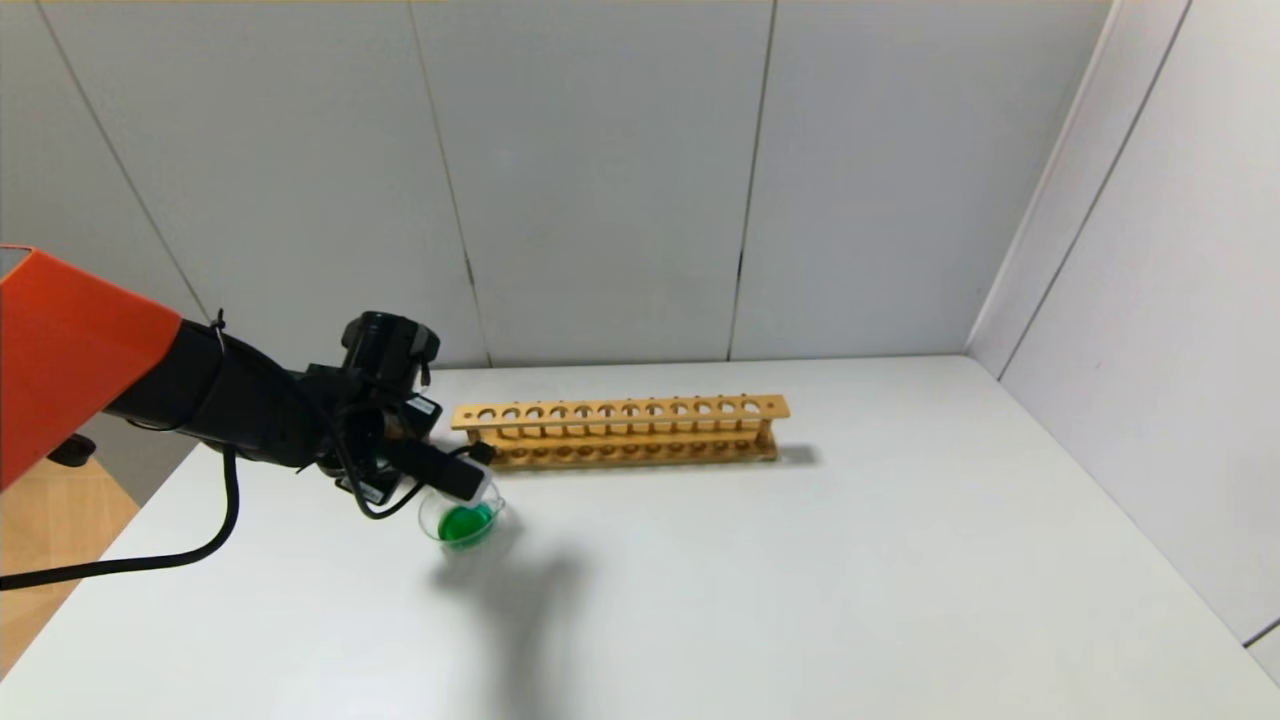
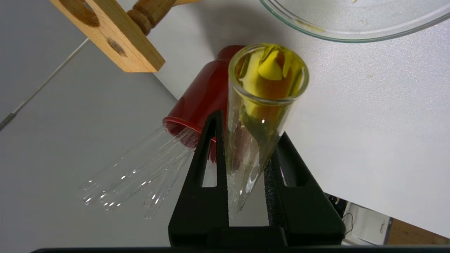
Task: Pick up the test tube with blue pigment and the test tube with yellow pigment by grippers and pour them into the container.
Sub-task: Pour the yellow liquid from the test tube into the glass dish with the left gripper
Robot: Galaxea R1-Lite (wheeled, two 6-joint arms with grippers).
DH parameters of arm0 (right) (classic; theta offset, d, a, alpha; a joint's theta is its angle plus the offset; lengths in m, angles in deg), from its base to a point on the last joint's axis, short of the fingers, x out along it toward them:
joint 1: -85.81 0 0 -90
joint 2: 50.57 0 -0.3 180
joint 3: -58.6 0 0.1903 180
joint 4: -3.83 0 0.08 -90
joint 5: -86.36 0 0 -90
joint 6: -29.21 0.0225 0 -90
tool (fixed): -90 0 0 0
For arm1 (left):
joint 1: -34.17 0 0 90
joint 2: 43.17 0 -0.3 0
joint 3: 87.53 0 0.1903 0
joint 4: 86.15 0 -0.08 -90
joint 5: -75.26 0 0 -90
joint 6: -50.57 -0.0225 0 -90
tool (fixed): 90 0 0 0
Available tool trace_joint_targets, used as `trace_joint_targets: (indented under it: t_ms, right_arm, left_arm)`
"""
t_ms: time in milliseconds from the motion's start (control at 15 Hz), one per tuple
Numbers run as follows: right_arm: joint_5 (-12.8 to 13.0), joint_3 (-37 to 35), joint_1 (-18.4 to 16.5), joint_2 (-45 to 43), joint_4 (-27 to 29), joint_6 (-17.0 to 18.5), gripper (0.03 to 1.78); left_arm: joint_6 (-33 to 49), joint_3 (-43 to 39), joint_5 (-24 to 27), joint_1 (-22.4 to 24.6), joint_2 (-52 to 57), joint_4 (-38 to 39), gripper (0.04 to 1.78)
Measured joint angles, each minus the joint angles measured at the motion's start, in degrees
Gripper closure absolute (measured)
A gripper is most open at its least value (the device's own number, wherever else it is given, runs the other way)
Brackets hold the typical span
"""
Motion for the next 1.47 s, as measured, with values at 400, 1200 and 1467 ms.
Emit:
trace_joint_targets:
  t_ms: [400,1200,1467]
  right_arm:
    - [0.0,0.0,0.0,0.0,0.0,0.0,0.06]
    - [-0.02,0.0,0.0,0.0,-0.02,0.0,0.06]
    - [0.0,0.0,0.0,0.0,-0.02,-0.01,0.06]
  left_arm:
    - [-1.27,0.2,-0.35,-0.17,0.79,0.0,1.48]
    - [-2.97,0.96,-4.02,-1.82,0.9,0.11,1.48]
    - [-3.1,0.98,-6.01,-2.15,0.85,0.09,1.48]
